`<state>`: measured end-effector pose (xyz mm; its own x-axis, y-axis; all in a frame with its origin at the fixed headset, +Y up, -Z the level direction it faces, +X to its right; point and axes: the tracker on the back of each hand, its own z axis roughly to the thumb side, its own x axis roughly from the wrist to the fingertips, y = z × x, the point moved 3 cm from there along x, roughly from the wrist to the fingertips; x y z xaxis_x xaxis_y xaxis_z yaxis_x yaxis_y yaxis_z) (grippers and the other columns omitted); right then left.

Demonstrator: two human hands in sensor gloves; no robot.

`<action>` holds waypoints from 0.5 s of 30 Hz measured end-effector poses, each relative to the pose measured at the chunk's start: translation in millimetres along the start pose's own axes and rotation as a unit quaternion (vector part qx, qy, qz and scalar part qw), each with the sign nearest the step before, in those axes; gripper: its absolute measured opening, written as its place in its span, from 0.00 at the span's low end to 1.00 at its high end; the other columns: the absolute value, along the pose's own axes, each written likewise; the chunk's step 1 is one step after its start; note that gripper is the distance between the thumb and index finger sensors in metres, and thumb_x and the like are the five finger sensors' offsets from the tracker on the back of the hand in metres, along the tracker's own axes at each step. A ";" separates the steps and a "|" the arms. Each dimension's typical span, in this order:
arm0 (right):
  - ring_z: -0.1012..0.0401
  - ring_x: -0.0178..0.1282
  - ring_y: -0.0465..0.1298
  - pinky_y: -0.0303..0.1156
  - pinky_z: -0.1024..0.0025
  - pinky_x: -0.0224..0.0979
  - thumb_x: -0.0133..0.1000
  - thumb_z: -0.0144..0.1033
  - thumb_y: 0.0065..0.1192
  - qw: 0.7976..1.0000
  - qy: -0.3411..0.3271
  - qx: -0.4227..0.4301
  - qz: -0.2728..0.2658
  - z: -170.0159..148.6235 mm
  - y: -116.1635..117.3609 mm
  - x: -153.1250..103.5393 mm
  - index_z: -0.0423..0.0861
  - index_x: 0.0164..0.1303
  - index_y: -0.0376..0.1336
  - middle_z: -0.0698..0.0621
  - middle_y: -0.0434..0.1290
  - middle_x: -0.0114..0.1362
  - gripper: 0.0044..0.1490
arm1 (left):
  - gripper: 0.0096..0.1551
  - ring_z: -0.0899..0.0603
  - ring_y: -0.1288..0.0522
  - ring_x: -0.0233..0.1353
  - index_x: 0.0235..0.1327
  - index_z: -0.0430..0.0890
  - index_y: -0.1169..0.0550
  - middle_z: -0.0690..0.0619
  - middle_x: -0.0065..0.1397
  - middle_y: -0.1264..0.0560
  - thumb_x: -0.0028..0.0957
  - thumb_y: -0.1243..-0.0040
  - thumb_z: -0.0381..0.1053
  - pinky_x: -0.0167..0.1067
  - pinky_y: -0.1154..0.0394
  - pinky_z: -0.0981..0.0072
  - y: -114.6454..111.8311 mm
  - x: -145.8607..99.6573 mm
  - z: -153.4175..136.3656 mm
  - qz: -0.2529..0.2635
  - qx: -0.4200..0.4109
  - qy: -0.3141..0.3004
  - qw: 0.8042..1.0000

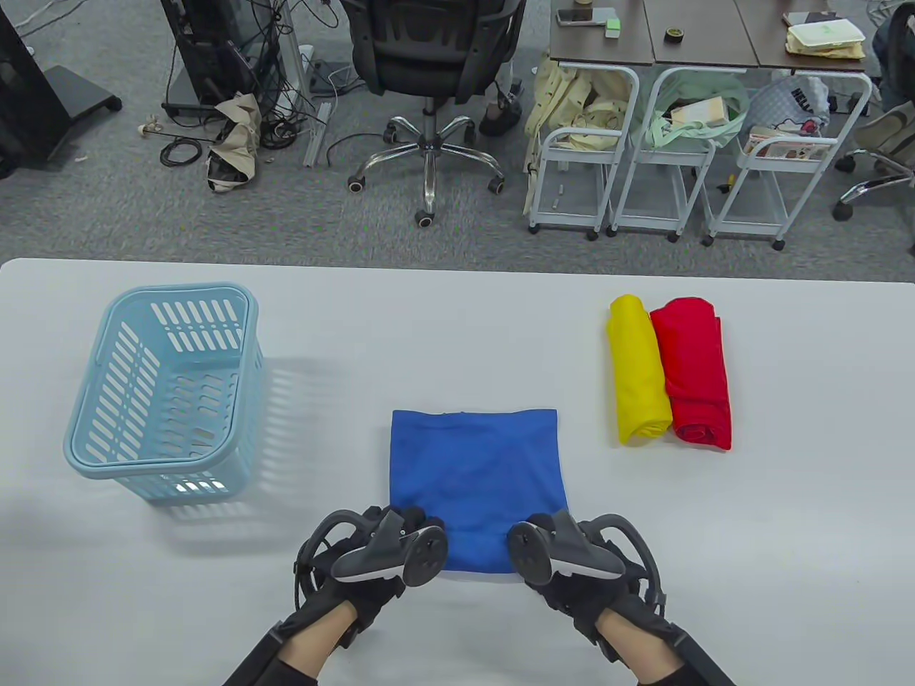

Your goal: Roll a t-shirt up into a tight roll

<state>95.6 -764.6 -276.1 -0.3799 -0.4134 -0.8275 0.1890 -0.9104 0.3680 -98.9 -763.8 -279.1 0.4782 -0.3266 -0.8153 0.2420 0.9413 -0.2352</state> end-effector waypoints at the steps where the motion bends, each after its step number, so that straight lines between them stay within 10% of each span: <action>1: 0.52 0.79 0.62 0.60 0.50 0.76 0.62 0.44 0.55 1.000 -0.003 0.027 -0.001 -4.8 -2.5 0.4 0.55 0.79 0.45 0.50 0.54 0.82 0.38 | 0.29 0.44 0.26 0.70 0.78 0.55 0.33 0.51 0.79 0.30 0.61 0.48 0.52 0.73 0.30 0.44 2.4 -0.6 -2.1 0.004 -0.005 0.002 1.000; 8: 0.52 0.62 0.76 0.72 0.59 0.60 0.62 0.42 0.47 0.967 -0.049 0.242 0.066 -38.4 6.2 -3.8 0.48 0.82 0.48 0.45 0.67 0.73 0.37 | 0.26 0.46 0.17 0.56 0.73 0.50 0.26 0.51 0.65 0.16 0.62 0.50 0.52 0.64 0.23 0.48 3.7 -8.3 -23.8 -0.018 -0.252 -0.037 0.967; 15: 0.58 0.61 0.77 0.74 0.64 0.59 0.61 0.55 0.53 0.978 0.024 0.199 0.048 -42.1 5.1 -1.4 0.46 0.84 0.42 0.47 0.63 0.74 0.48 | 0.28 0.45 0.19 0.59 0.70 0.53 0.25 0.53 0.64 0.18 0.57 0.42 0.59 0.66 0.25 0.46 4.9 -2.1 -24.3 0.009 -0.082 0.046 0.996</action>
<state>135.3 -768.0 -290.9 -0.3332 -0.5047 -0.7964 -0.1499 -0.8056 0.5733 -119.2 -756.4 -291.5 0.4004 -0.3079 -0.8631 0.0901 0.9505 -0.2973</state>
